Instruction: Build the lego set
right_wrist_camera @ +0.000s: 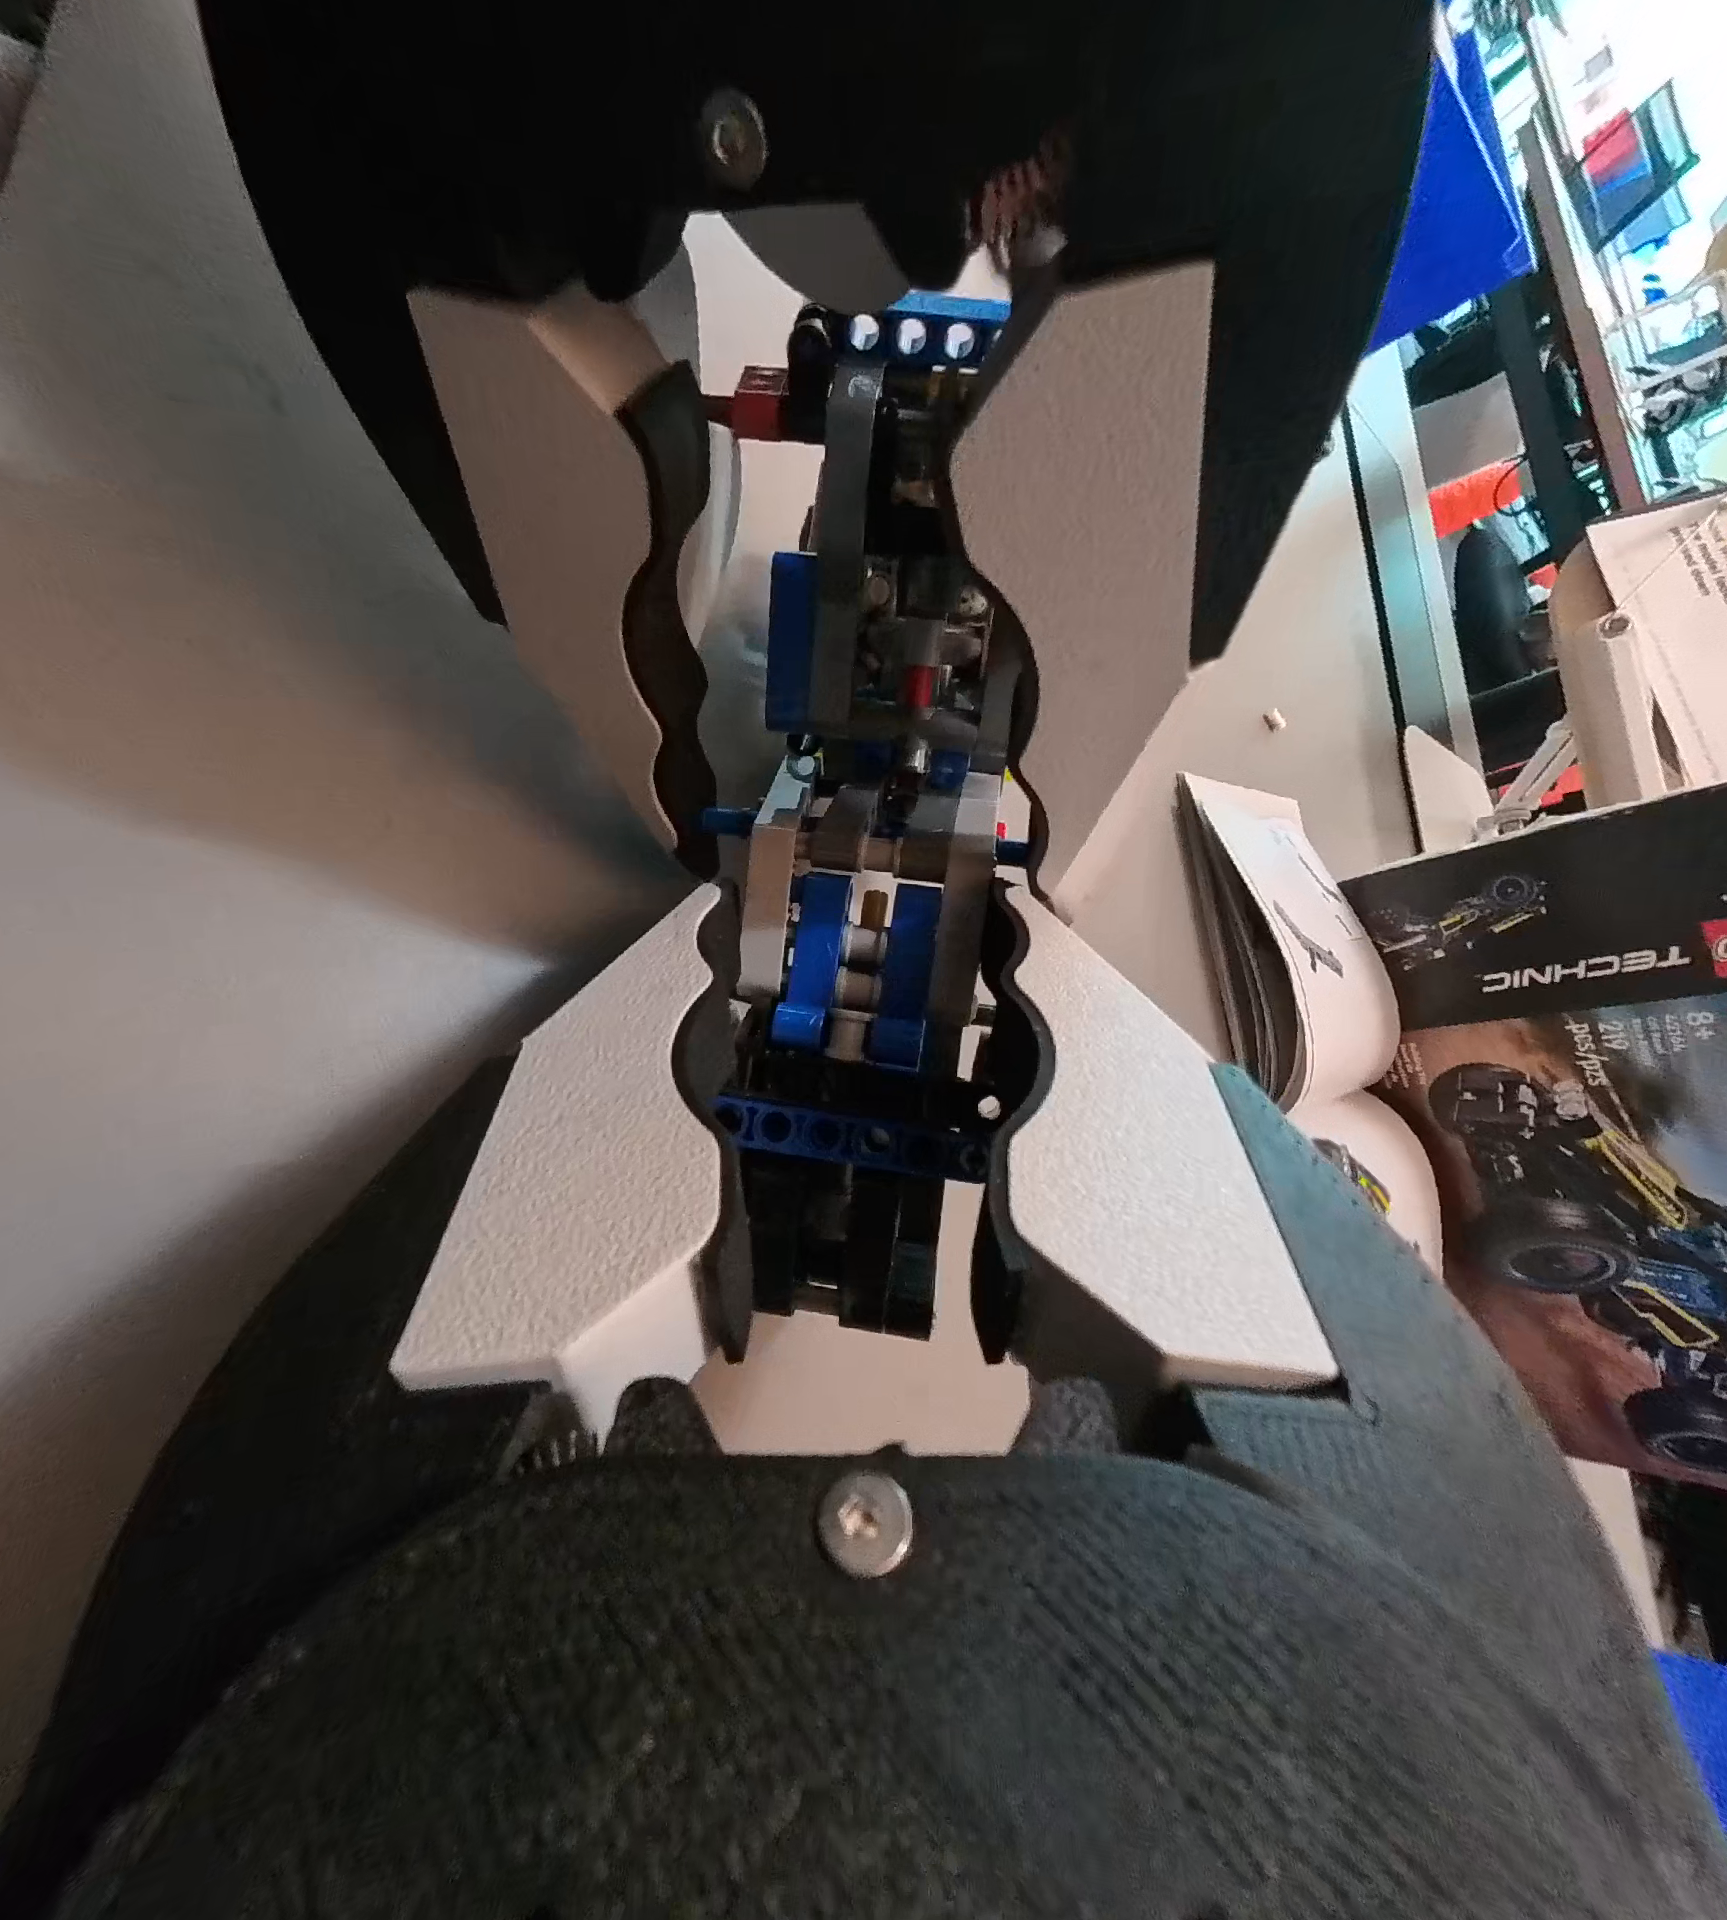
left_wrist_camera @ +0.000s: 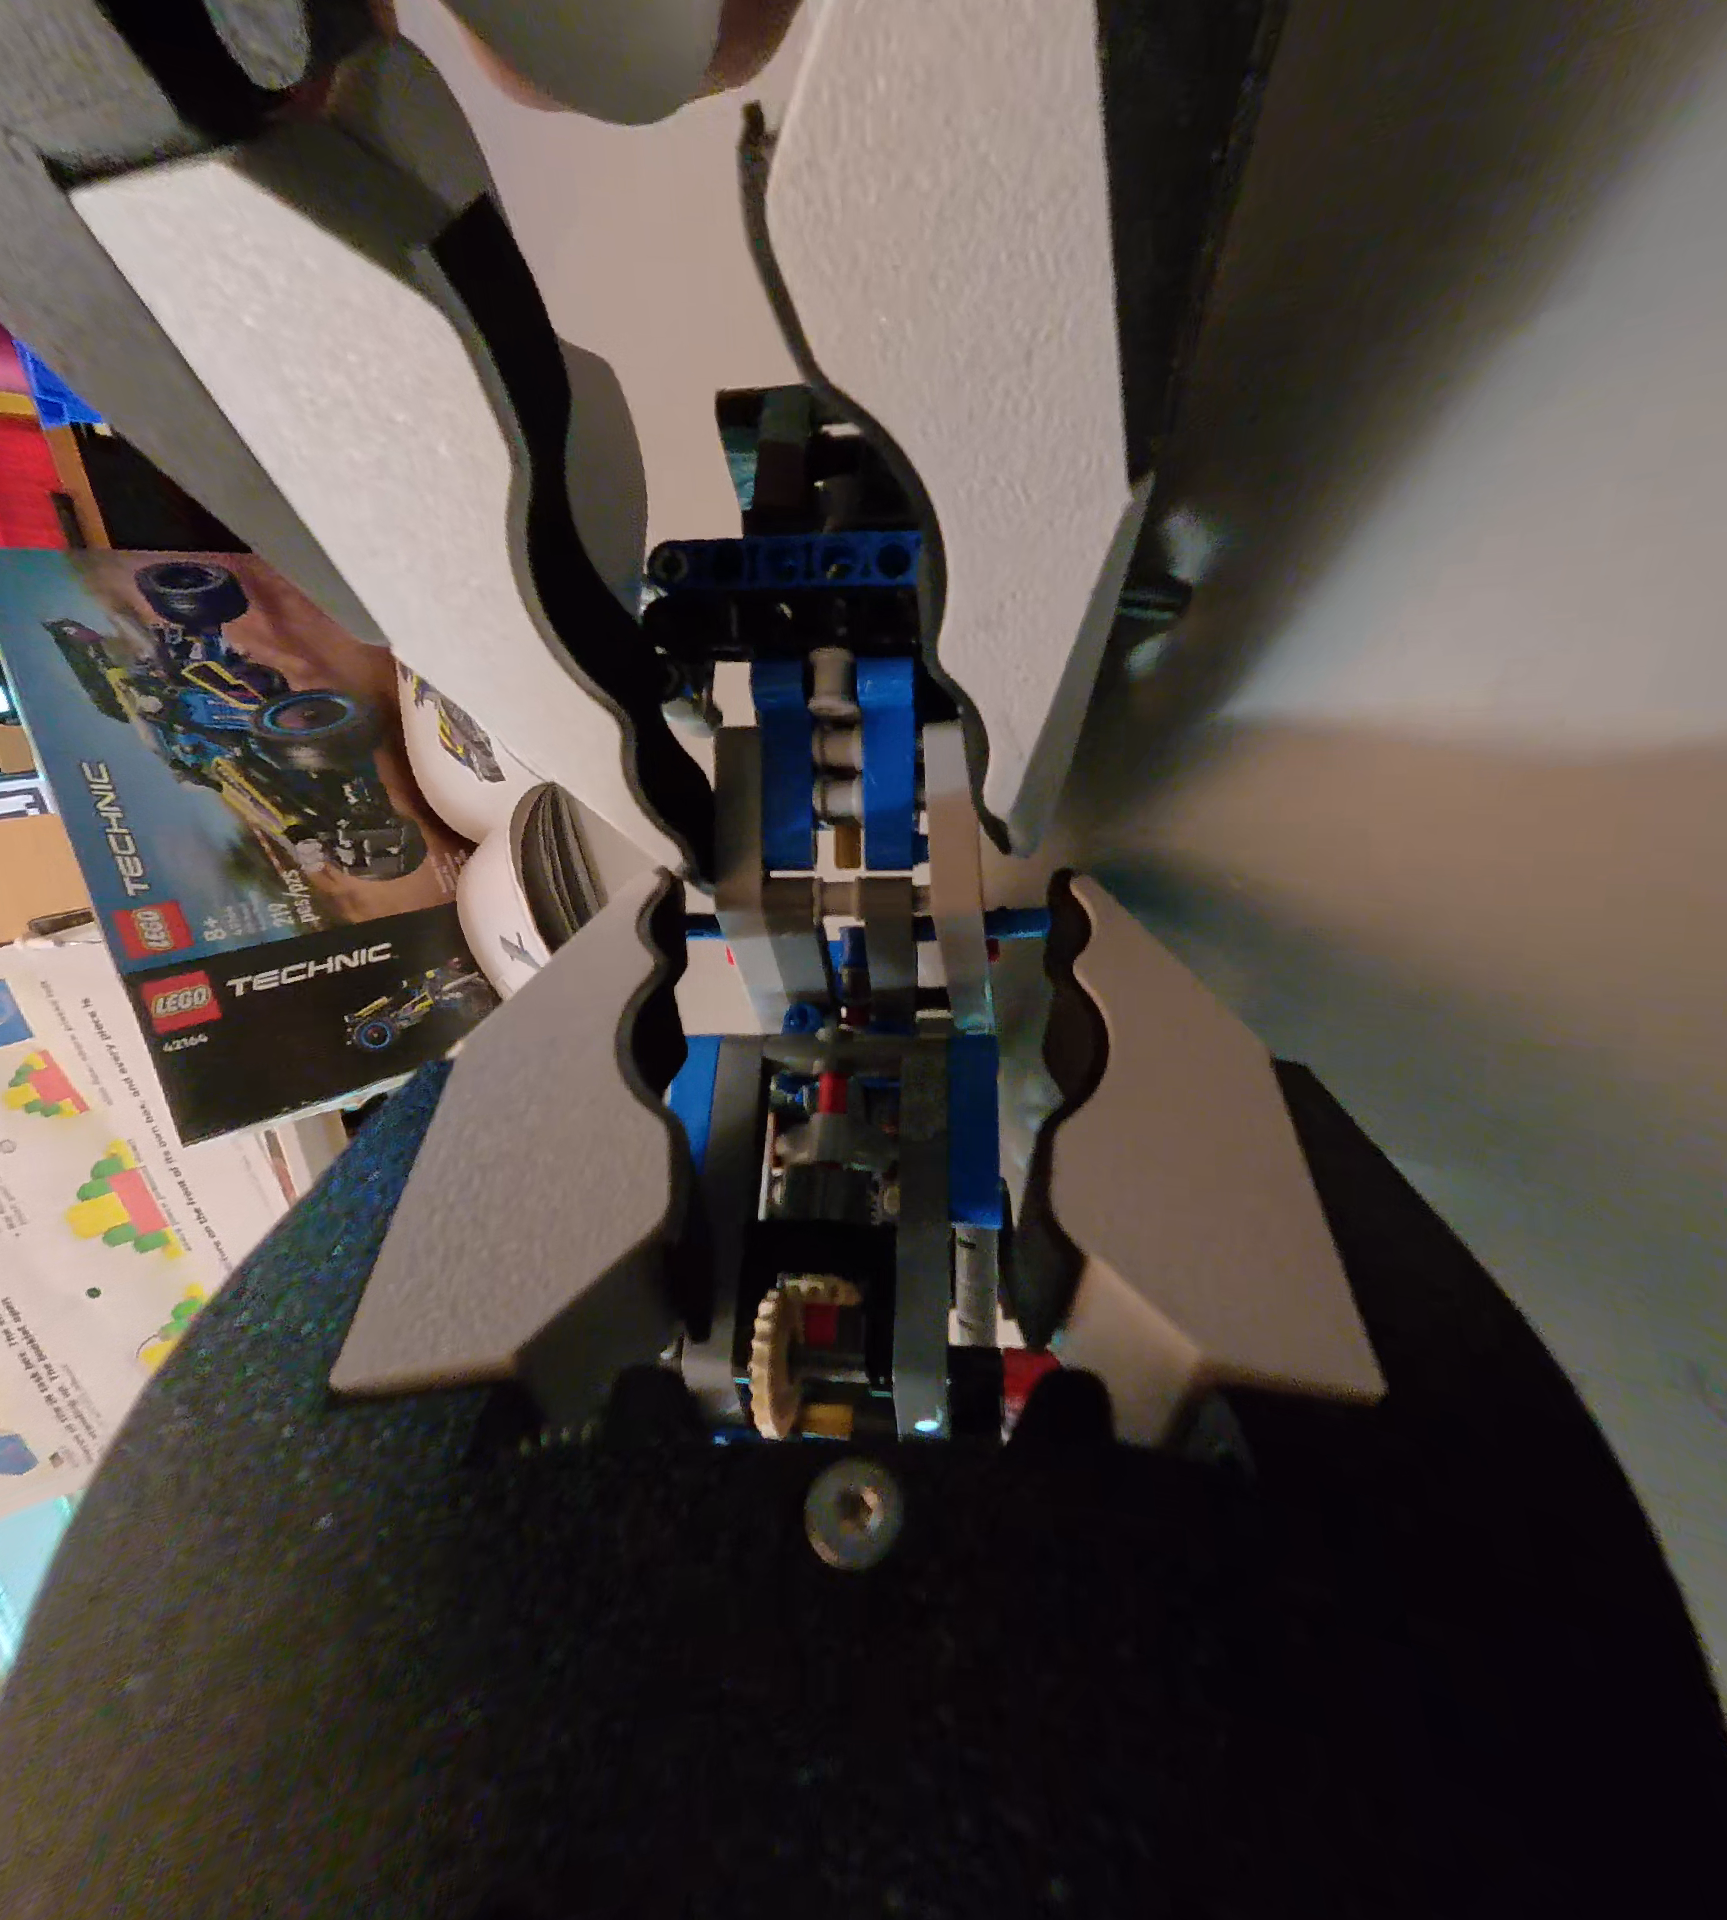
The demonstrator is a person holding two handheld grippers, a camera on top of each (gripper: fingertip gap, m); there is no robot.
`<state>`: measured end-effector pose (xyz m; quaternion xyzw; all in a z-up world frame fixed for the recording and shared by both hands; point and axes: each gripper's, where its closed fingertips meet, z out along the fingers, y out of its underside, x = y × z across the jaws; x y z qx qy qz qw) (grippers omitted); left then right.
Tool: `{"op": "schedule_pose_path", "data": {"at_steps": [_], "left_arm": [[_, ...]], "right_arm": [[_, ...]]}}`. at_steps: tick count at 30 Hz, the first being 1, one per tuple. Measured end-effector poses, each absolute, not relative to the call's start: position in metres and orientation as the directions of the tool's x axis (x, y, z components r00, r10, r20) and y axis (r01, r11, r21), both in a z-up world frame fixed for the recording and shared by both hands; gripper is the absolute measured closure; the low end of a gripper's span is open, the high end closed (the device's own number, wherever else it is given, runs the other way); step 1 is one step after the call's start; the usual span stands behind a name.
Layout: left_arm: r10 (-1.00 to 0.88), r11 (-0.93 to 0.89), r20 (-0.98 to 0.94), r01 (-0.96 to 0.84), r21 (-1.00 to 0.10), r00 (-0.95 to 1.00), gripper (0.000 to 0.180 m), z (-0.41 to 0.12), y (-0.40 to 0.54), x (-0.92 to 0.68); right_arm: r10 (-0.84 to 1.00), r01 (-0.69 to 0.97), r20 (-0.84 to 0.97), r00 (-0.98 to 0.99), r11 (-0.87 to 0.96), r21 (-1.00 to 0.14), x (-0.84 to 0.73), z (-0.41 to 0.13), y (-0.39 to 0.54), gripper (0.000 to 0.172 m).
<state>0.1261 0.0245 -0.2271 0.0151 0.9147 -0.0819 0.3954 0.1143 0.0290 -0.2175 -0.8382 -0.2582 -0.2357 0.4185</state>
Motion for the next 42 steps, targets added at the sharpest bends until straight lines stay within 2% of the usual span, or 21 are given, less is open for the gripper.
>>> {"op": "schedule_pose_path", "data": {"at_steps": [7, 13, 16, 25, 26, 42], "left_arm": [[-0.015, 0.976, -0.736, 0.15, -0.158, -0.677, 0.112, -0.2274, 0.0239, 0.1292], [-0.018, 0.98, -0.714, 0.129, -0.152, -0.7, 0.112, -0.2278, 0.025, 0.1299], [-0.022, 0.981, -0.704, 0.12, -0.152, -0.71, 0.113, -0.2274, 0.0277, 0.1323], [-0.027, 0.974, -0.713, 0.14, -0.175, -0.701, 0.115, -0.227, 0.0265, 0.1311], [-0.022, 0.974, -0.714, 0.147, -0.173, -0.699, 0.115, -0.2272, 0.0261, 0.1308], [-0.023, 0.972, -0.697, 0.147, -0.184, -0.717, 0.114, -0.2272, 0.028, 0.1329]], "right_arm": [[0.217, 0.626, 0.615, 0.758, -0.506, -0.594, 0.1176, -0.2168, 0.0296, 0.127], [0.223, 0.619, 0.603, 0.766, -0.508, -0.599, 0.1177, -0.217, 0.0296, 0.127], [0.192, 0.624, 0.632, 0.751, -0.519, -0.584, 0.1196, -0.2191, 0.0333, 0.12], [0.168, 0.607, 0.631, 0.758, -0.537, -0.586, 0.1183, -0.2176, 0.0346, 0.123], [0.164, 0.588, 0.611, 0.774, -0.542, -0.6, 0.1188, -0.215, 0.0339, 0.129], [0.151, 0.573, 0.605, 0.782, -0.557, -0.602, 0.1212, -0.2162, 0.0342, 0.128]]}}
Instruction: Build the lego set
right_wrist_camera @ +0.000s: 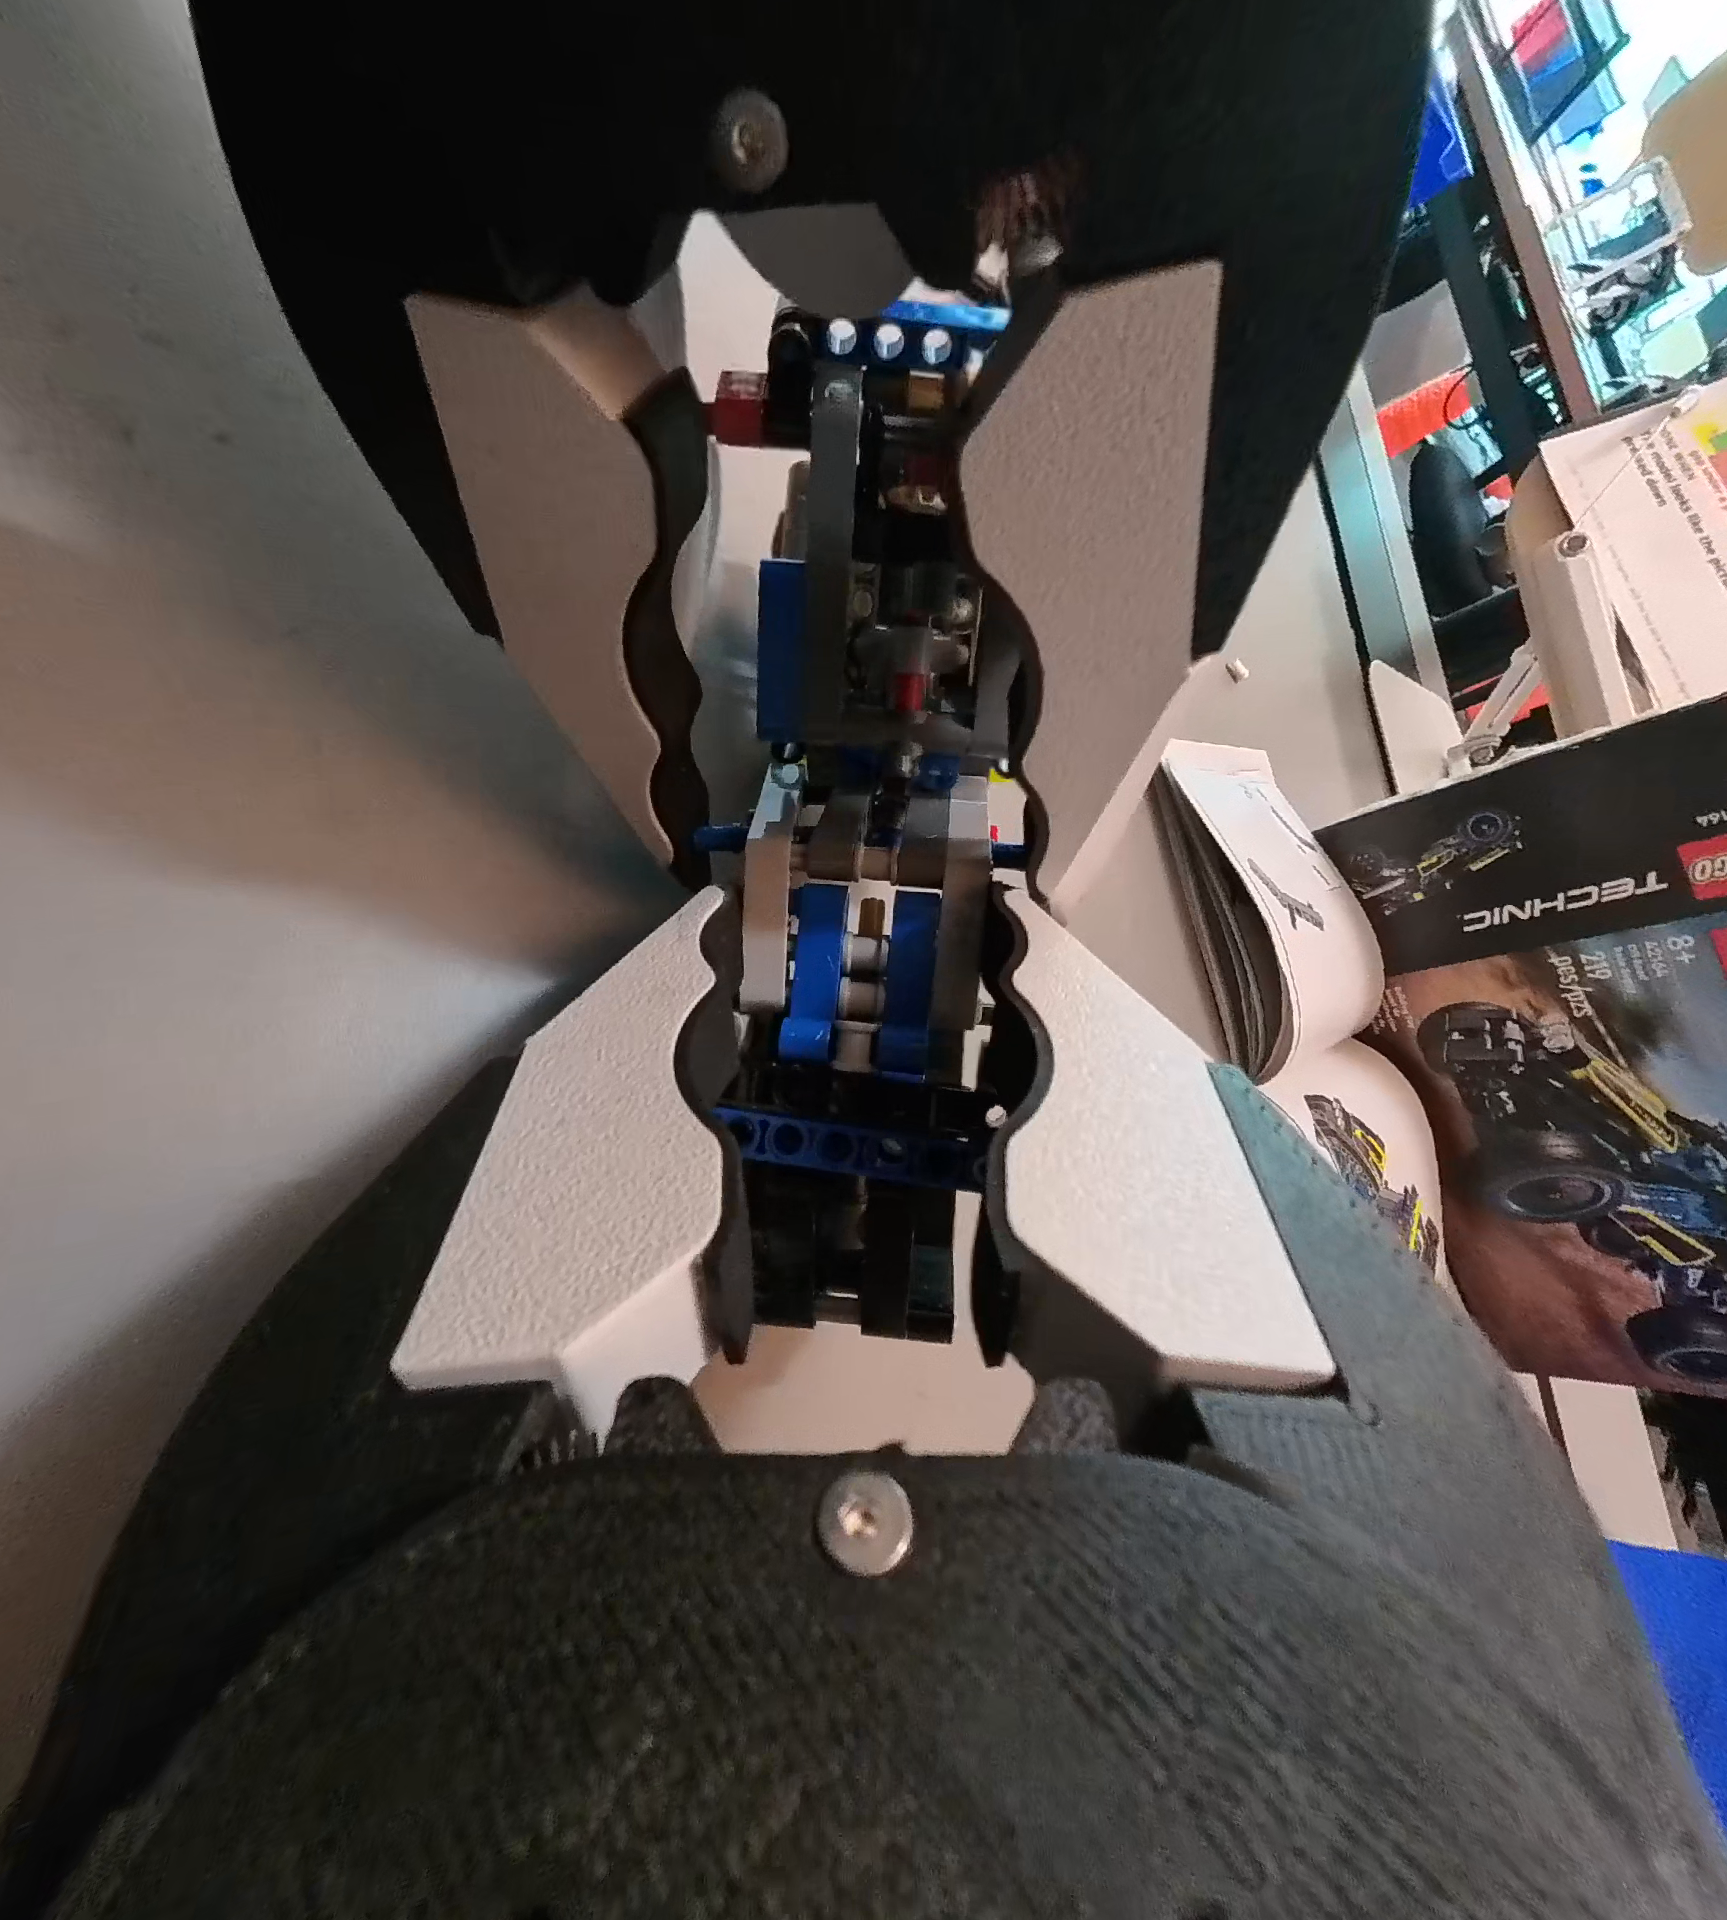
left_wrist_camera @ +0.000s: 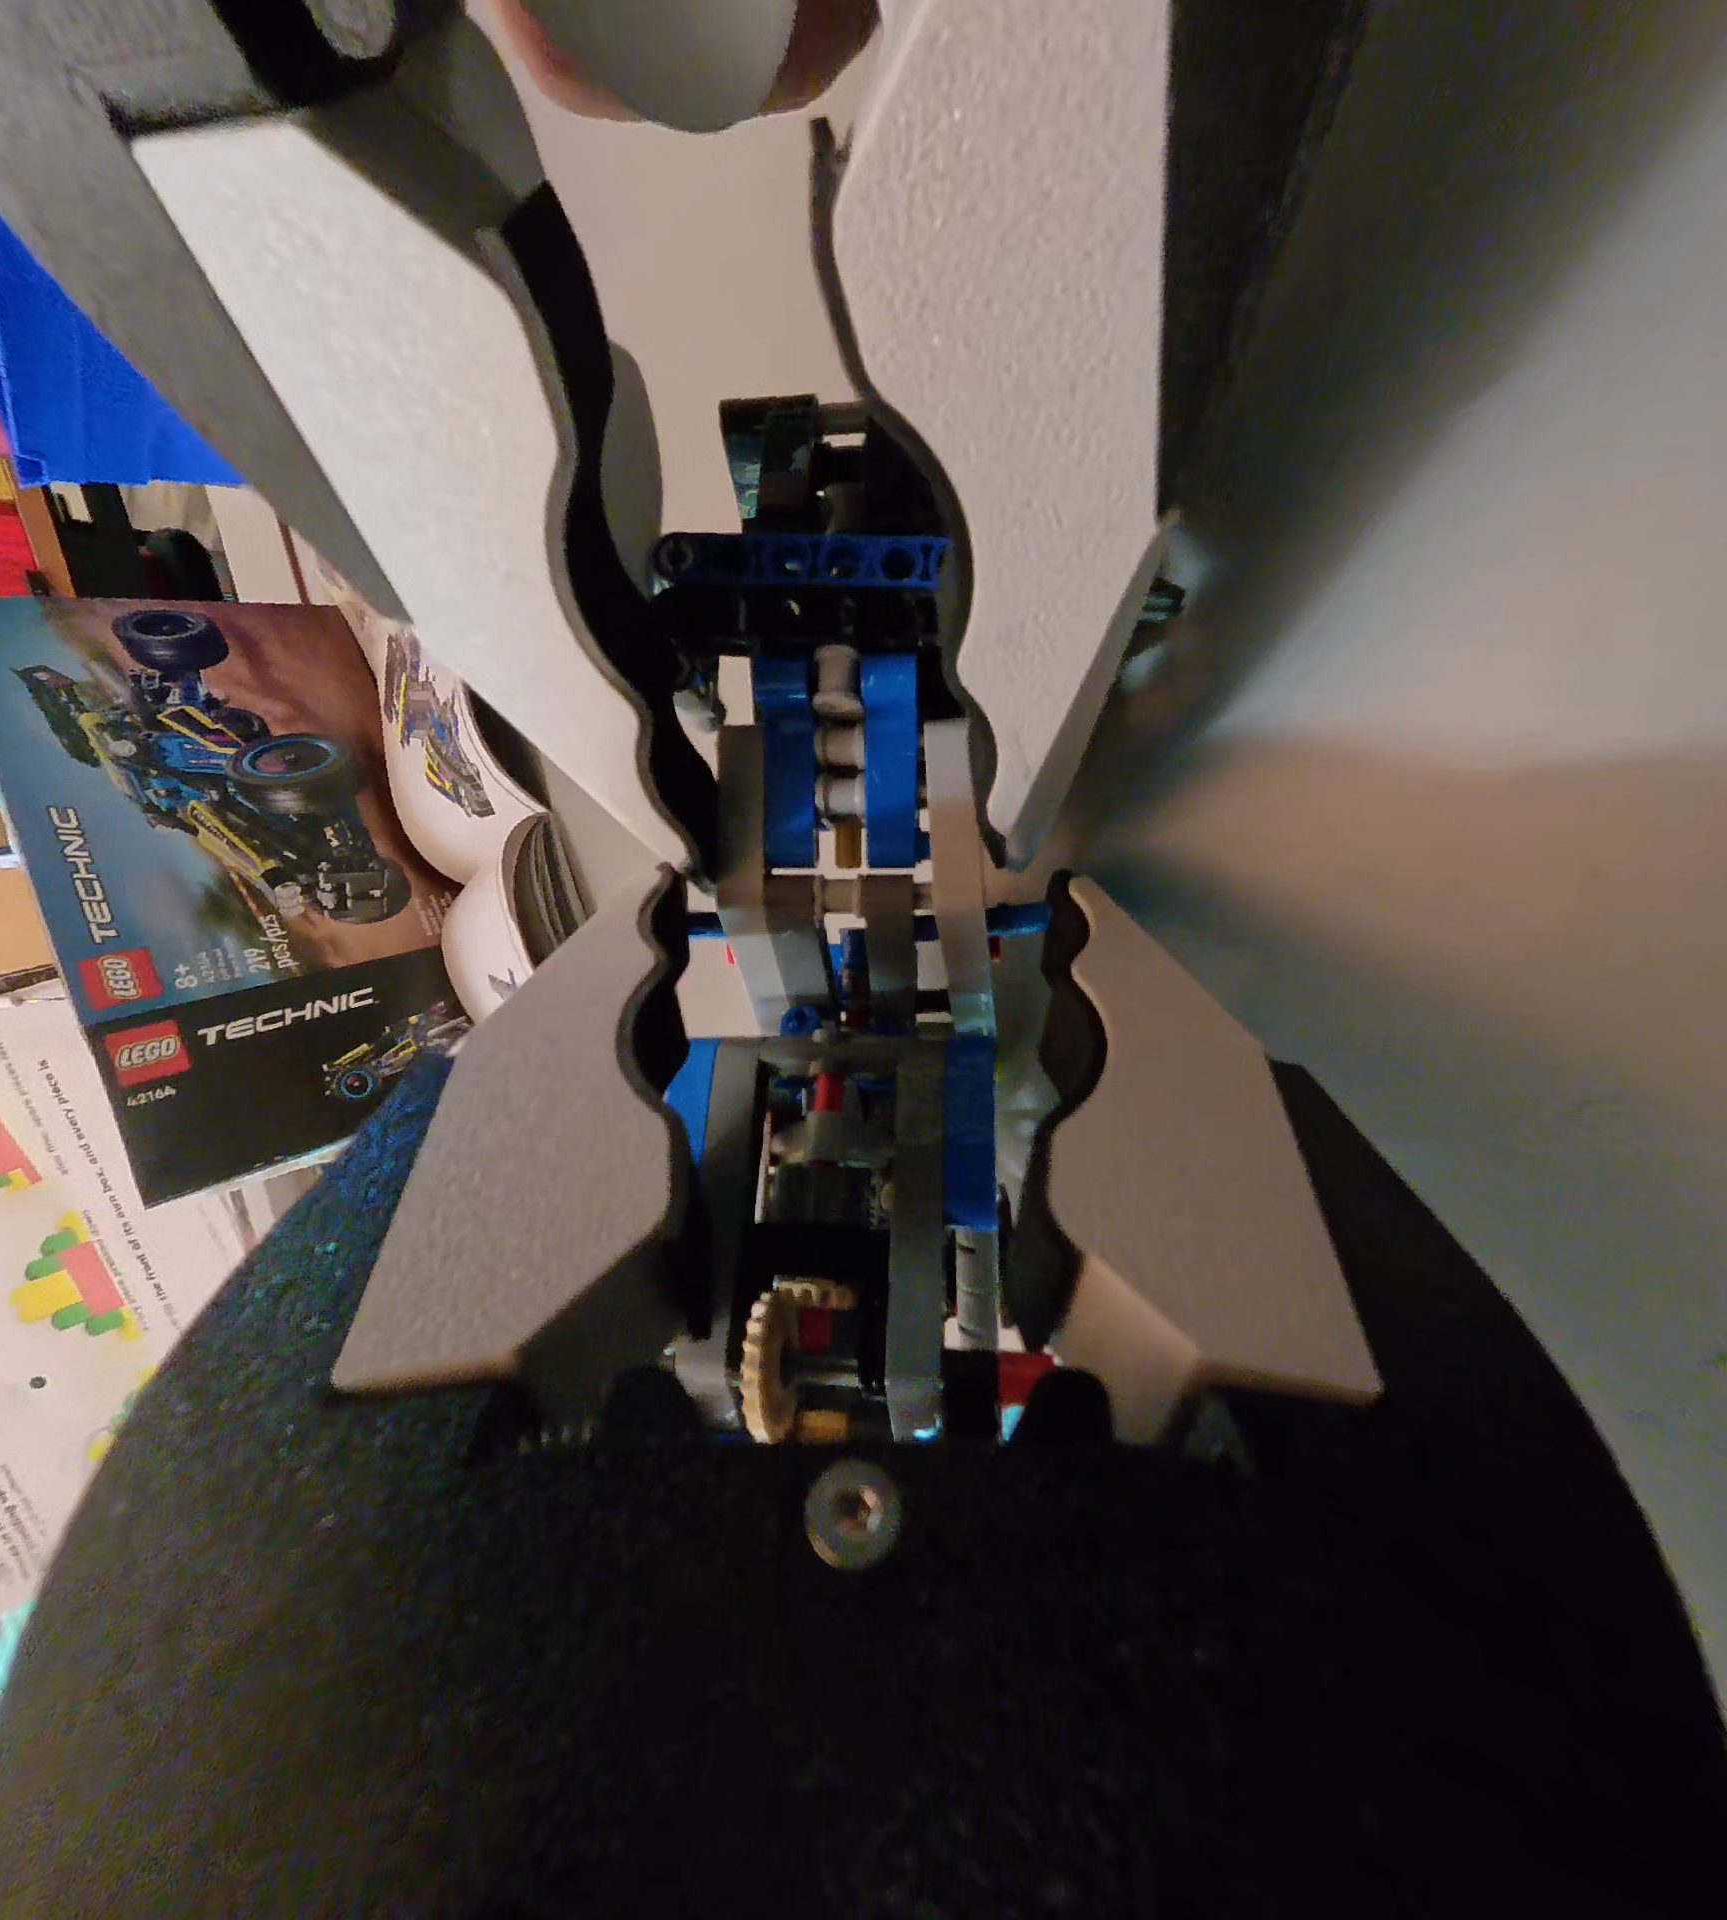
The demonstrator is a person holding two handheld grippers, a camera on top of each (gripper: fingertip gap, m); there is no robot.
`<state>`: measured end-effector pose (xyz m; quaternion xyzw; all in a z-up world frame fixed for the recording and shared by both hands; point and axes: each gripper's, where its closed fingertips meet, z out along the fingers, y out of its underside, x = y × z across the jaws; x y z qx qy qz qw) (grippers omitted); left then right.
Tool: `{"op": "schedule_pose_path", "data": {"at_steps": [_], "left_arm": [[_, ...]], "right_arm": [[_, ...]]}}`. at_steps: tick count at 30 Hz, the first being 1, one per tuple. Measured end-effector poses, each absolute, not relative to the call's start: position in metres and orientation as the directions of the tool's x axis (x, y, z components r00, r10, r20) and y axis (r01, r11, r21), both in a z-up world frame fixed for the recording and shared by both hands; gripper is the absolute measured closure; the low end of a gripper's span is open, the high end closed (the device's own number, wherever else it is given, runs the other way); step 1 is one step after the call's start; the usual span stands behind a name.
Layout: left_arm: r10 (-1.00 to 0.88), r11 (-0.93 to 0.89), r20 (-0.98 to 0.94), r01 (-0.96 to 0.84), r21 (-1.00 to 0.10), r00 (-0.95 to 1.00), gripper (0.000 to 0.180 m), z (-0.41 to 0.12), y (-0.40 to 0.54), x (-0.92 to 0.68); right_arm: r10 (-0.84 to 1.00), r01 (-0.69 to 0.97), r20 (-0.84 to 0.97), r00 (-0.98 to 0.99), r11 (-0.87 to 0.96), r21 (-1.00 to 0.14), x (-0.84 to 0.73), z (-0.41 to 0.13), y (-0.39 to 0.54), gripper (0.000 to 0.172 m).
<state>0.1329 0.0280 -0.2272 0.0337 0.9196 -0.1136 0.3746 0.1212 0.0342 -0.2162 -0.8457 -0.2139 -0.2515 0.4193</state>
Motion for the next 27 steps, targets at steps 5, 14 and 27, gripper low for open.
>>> {"op": "schedule_pose_path", "data": {"at_steps": [5, 14, 27], "left_arm": [[-0.039, 0.97, -0.695, 0.141, -0.2, -0.718, 0.114, -0.2271, 0.0265, 0.1299], [-0.043, 0.97, -0.703, 0.138, -0.199, -0.71, 0.114, -0.2267, 0.0287, 0.1307], [-0.018, 0.967, -0.681, 0.16, -0.198, -0.732, 0.116, -0.227, 0.0271, 0.1289]], "right_arm": [[0.159, 0.585, 0.609, 0.777, -0.539, -0.606, 0.118, -0.2152, 0.0329, 0.128], [0.139, 0.602, 0.649, 0.748, -0.555, -0.575, 0.1197, -0.2152, 0.0363, 0.128], [0.196, 0.613, 0.631, 0.75, -0.563, -0.554, 0.1186, -0.2156, 0.0344, 0.129]]}}
